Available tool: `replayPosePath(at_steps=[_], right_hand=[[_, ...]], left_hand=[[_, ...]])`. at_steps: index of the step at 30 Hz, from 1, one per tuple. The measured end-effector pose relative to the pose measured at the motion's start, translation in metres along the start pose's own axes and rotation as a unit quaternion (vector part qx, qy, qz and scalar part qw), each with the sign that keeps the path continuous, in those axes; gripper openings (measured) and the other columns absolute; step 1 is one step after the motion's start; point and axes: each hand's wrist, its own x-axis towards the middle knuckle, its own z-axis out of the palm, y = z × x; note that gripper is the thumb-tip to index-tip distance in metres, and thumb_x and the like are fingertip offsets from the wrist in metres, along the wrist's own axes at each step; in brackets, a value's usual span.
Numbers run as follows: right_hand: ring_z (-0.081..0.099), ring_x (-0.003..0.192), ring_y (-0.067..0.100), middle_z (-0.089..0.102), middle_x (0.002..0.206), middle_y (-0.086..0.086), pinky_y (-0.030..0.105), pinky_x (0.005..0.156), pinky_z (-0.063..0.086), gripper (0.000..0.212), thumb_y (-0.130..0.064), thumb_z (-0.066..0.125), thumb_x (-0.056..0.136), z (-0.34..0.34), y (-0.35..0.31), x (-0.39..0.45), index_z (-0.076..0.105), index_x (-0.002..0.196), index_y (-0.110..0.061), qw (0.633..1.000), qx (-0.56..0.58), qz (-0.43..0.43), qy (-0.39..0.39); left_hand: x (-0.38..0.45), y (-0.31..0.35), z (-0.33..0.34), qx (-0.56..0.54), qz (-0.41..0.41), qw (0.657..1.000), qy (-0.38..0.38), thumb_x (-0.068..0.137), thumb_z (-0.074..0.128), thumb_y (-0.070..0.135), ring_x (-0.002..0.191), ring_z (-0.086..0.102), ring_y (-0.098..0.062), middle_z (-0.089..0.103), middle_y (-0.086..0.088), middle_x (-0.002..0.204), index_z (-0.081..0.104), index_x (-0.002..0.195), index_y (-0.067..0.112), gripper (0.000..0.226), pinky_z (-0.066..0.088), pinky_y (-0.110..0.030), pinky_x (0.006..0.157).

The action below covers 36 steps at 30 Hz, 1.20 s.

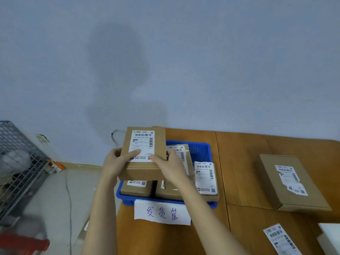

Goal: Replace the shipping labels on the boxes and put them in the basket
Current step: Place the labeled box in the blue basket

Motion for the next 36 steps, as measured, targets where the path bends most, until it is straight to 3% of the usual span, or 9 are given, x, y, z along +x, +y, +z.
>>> replayPosePath(at_steps=[9, 13, 19, 23, 26, 29, 31, 33, 36], right_hand=[[0.058, 0.107, 0.016, 0.057, 0.122, -0.001, 0.032, 0.084, 0.051, 0.055, -0.047, 0.068, 0.084, 0.015, -0.007, 0.050, 0.047, 0.125, -0.017, 1.000, 0.022, 0.003, 0.001], [0.055, 0.103, 0.015, 0.056, 0.122, -0.001, 0.029, 0.081, 0.048, 0.055, -0.042, 0.069, 0.086, 0.006, -0.025, 0.082, 0.048, 0.128, -0.014, 1.000, 0.022, -0.013, 0.010], [0.057, 0.083, 0.004, 0.060, 0.102, -0.011, 0.021, 0.075, 0.048, 0.042, -0.032, 0.070, 0.086, -0.016, -0.044, 0.131, 0.057, 0.125, -0.020, 0.997, 0.055, -0.033, 0.034], [0.058, 0.087, 0.004, 0.062, 0.124, -0.004, 0.011, 0.061, 0.043, 0.058, -0.024, 0.075, 0.082, -0.030, -0.050, 0.162, 0.053, 0.135, -0.019, 0.996, 0.061, -0.056, 0.032], [0.054, 0.102, 0.008, 0.055, 0.135, -0.003, 0.013, 0.069, 0.041, 0.068, -0.022, 0.079, 0.078, -0.037, -0.047, 0.181, 0.050, 0.140, -0.025, 0.996, 0.022, -0.078, 0.034], [0.050, 0.118, 0.013, 0.049, 0.135, -0.003, 0.026, 0.089, 0.043, 0.072, -0.020, 0.080, 0.075, -0.046, -0.041, 0.194, 0.048, 0.139, -0.031, 0.992, -0.067, -0.103, 0.025], [0.046, 0.124, 0.016, 0.047, 0.135, -0.004, 0.030, 0.093, 0.042, 0.077, -0.015, 0.081, 0.074, -0.051, -0.034, 0.200, 0.045, 0.141, -0.029, 0.988, -0.096, -0.122, 0.009], [0.040, 0.129, 0.016, 0.042, 0.139, -0.004, 0.027, 0.096, 0.036, 0.084, -0.012, 0.083, 0.073, -0.052, -0.027, 0.201, 0.041, 0.144, -0.025, 0.984, -0.116, -0.134, -0.011], [0.037, 0.127, 0.015, 0.033, 0.141, -0.001, 0.025, 0.100, 0.031, 0.095, -0.013, 0.086, 0.070, -0.050, -0.017, 0.204, 0.033, 0.149, -0.019, 0.985, -0.132, -0.105, -0.039]], left_hand=[[0.050, -0.004, 0.003, -0.023, 0.007, 1.000, 0.017, 0.077, 0.083, 0.031, 0.087, 0.060, -0.009, 0.064, -0.001, 0.109, 0.053, 0.129, 0.010, 0.063, 0.045, -0.025, 0.065], [0.079, 0.006, 0.017, -0.074, 0.002, 0.997, 0.032, 0.076, 0.084, 0.029, 0.091, 0.064, -0.015, 0.066, -0.005, 0.116, 0.054, 0.128, 0.009, 0.063, 0.048, -0.027, 0.066], [0.124, 0.008, 0.054, -0.165, -0.020, 0.986, 0.029, 0.078, 0.083, 0.033, 0.098, 0.066, -0.019, 0.065, -0.005, 0.119, 0.051, 0.131, 0.006, 0.068, 0.052, -0.029, 0.065], [0.149, -0.003, 0.078, -0.190, -0.036, 0.981, 0.018, 0.081, 0.081, 0.037, 0.105, 0.067, -0.026, 0.064, -0.006, 0.119, 0.047, 0.131, 0.015, 0.065, 0.059, -0.044, 0.081], [0.161, -0.013, 0.092, -0.180, -0.039, 0.983, 0.009, 0.080, 0.081, 0.036, 0.110, 0.063, -0.023, 0.061, -0.004, 0.126, 0.038, 0.142, 0.016, 0.078, 0.052, -0.043, 0.098], [0.171, -0.021, 0.093, -0.104, 0.008, 0.994, 0.039, 0.073, 0.088, 0.029, 0.122, 0.048, -0.020, 0.043, -0.004, 0.139, 0.008, 0.156, 0.016, 0.116, 0.039, -0.034, 0.105], [0.184, -0.025, 0.086, -0.034, 0.073, 0.994, 0.072, 0.061, 0.094, 0.030, 0.139, 0.036, -0.027, 0.026, -0.009, 0.156, -0.001, 0.158, 0.022, 0.136, 0.035, -0.046, 0.114], [0.195, -0.023, 0.076, 0.017, 0.128, 0.990, 0.064, 0.058, 0.095, 0.028, 0.139, 0.037, -0.029, 0.020, -0.005, 0.161, -0.001, 0.158, 0.032, 0.139, 0.040, -0.052, 0.110], [0.207, -0.020, 0.063, 0.047, 0.168, 0.984, -0.031, 0.064, 0.092, 0.019, 0.119, 0.053, -0.022, 0.032, 0.001, 0.157, 0.004, 0.157, 0.043, 0.130, 0.052, -0.032, 0.085]])
